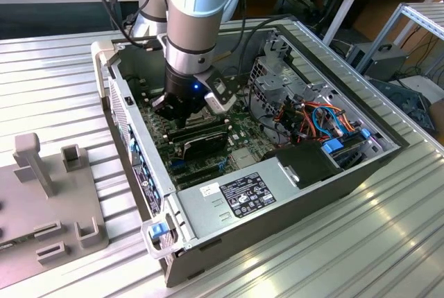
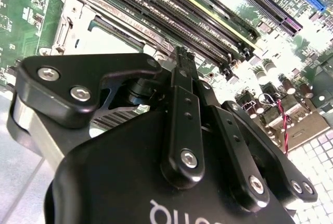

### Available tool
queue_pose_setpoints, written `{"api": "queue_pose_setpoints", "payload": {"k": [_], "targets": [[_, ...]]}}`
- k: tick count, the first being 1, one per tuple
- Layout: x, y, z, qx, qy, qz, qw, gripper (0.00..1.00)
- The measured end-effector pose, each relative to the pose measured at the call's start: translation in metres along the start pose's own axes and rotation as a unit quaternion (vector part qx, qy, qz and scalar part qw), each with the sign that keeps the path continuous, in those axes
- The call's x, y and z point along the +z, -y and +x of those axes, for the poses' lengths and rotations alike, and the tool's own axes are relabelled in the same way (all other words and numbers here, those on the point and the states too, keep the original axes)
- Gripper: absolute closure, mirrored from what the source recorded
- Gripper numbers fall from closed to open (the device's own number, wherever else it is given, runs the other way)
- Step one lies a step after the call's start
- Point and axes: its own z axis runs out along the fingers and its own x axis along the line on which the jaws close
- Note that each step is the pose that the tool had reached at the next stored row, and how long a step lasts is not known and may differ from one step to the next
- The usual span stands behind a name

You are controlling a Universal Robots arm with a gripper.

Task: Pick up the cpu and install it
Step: 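Install the second cpu locking lever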

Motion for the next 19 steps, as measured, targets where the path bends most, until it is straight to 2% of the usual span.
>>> {"api": "queue_pose_setpoints", "payload": {"k": [7,17,18,19], "targets": [[0.002,-0.0027,0.001,-0.001,0.0027,0.0001,1.0,0.89],[0.0114,-0.0026,0.0033,-0.002,0.0074,0.002,0.99997,0.89],[0.0116,-0.0029,0.0037,-0.003,0.0071,0.012,0.9999,0.89],[-0.0075,-0.0055,0.0029,-0.003,0.0071,0.012,0.9999,0.89]]}}
